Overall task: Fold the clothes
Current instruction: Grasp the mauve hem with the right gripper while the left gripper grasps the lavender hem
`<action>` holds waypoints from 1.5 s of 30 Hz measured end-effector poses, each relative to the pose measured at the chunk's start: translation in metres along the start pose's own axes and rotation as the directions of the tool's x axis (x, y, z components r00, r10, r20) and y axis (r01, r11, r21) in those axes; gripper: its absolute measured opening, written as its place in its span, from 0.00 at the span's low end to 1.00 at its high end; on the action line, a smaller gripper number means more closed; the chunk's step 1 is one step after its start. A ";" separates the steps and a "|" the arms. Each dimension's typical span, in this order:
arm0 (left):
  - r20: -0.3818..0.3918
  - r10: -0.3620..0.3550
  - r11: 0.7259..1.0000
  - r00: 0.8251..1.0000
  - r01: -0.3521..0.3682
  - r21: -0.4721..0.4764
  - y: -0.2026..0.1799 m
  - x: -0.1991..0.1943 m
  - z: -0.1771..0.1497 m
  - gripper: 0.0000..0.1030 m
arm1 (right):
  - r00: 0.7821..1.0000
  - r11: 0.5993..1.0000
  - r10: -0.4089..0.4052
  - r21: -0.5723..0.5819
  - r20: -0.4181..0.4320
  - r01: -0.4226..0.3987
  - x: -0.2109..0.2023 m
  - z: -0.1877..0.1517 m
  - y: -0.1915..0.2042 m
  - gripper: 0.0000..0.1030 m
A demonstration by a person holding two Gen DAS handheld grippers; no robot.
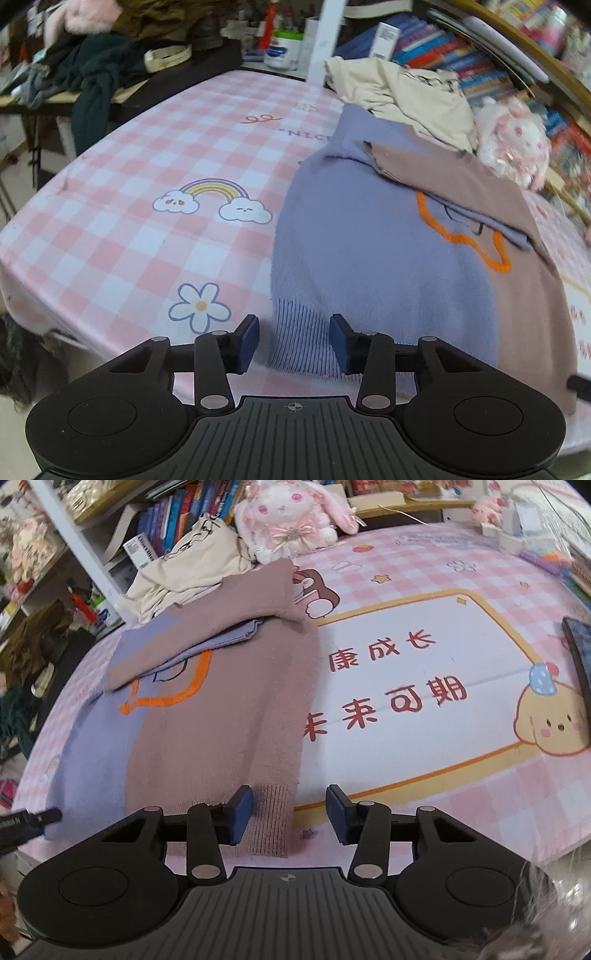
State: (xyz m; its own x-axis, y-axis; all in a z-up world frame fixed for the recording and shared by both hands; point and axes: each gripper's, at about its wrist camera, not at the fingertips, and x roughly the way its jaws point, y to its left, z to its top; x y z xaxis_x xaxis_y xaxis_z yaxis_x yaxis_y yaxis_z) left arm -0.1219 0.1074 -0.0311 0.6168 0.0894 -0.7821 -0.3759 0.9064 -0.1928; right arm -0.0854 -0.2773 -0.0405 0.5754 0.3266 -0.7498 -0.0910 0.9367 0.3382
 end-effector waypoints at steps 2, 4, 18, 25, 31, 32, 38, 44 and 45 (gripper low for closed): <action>0.000 -0.007 1.000 1.000 0.007 -0.016 0.001 0.000 0.002 0.39 | 1.000 1.000 -0.007 -0.020 0.004 0.007 0.001 -0.001 0.002 0.42; 0.000 -0.007 1.000 1.000 0.007 -0.004 0.000 0.001 0.002 0.36 | 1.000 0.999 -0.019 -0.049 0.009 0.020 0.001 -0.002 0.006 0.39; -0.009 -0.152 0.987 0.988 0.152 0.057 -0.014 -0.013 0.015 0.09 | 0.993 0.988 0.121 0.094 0.004 -0.120 0.004 0.011 0.002 0.18; -0.068 -0.148 0.989 0.987 0.148 -0.001 0.005 -0.003 0.009 0.29 | 0.994 0.987 0.103 0.129 -0.025 -0.099 0.010 0.008 -0.001 0.34; -0.071 -0.145 0.988 0.987 0.142 -0.053 0.014 0.004 0.010 0.31 | 0.990 0.983 0.140 0.125 -0.029 -0.136 0.013 0.004 0.002 0.31; -0.068 -0.146 0.988 0.987 0.143 -0.057 0.014 0.005 0.011 0.30 | 0.989 0.983 0.143 0.125 -0.032 -0.137 0.015 0.005 0.002 0.26; -0.045 -0.130 0.991 0.990 0.130 -0.008 0.006 -0.002 0.014 0.10 | 0.989 0.988 0.143 0.048 0.025 -0.144 -0.003 0.008 0.008 0.12; -0.034 -0.158 0.987 0.987 0.158 0.016 0.010 -0.009 0.020 0.10 | 0.986 0.987 0.157 0.011 0.049 -0.158 -0.010 0.013 0.015 0.12; -0.050 -0.162 0.987 0.985 0.162 -0.003 0.013 -0.006 0.020 0.10 | 0.988 0.988 0.150 0.025 0.028 -0.150 -0.005 0.013 0.013 0.12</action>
State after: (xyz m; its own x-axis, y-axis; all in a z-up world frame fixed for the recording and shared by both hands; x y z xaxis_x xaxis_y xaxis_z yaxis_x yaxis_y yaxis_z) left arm -0.1164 0.1274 -0.0174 0.6340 -0.0798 -0.7692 -0.2729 0.9076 -0.3190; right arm -0.0790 -0.2683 -0.0248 0.5777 0.4594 -0.6747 -0.1560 0.8735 0.4612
